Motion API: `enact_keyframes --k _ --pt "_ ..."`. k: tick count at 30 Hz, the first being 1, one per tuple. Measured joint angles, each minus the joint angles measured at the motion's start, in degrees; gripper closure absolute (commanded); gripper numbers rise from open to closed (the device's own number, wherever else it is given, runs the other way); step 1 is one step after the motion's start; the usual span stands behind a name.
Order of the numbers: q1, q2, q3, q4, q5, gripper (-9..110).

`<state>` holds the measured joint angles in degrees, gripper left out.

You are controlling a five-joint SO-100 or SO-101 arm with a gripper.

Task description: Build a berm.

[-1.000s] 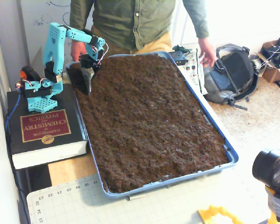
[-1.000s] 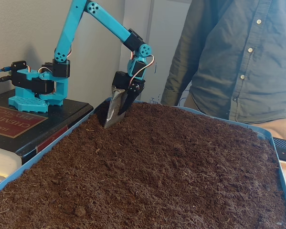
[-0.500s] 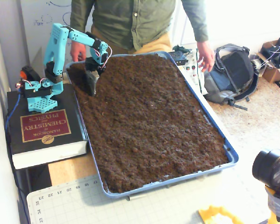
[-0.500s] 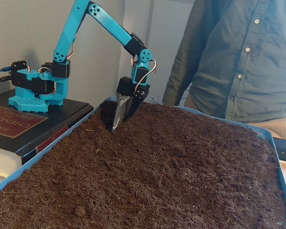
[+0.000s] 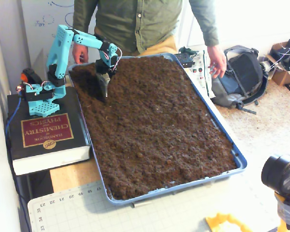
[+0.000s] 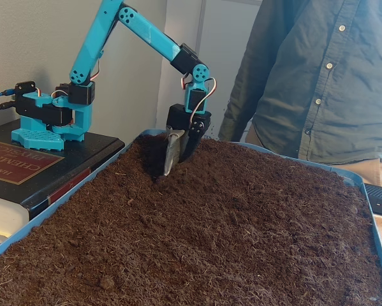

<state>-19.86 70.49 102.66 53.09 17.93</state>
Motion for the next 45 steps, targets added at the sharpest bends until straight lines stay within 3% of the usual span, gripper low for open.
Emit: enact_keyframes --k 13,26,38,45 --pt "4.66 4.92 -3.52 -2.37 -5.98 101" --pt "8.96 0.88 -21.71 -1.49 -9.14 101" --pt "10.55 8.26 -8.61 22.94 -9.14 101" --pt "10.55 8.79 0.53 25.31 -9.14 101"
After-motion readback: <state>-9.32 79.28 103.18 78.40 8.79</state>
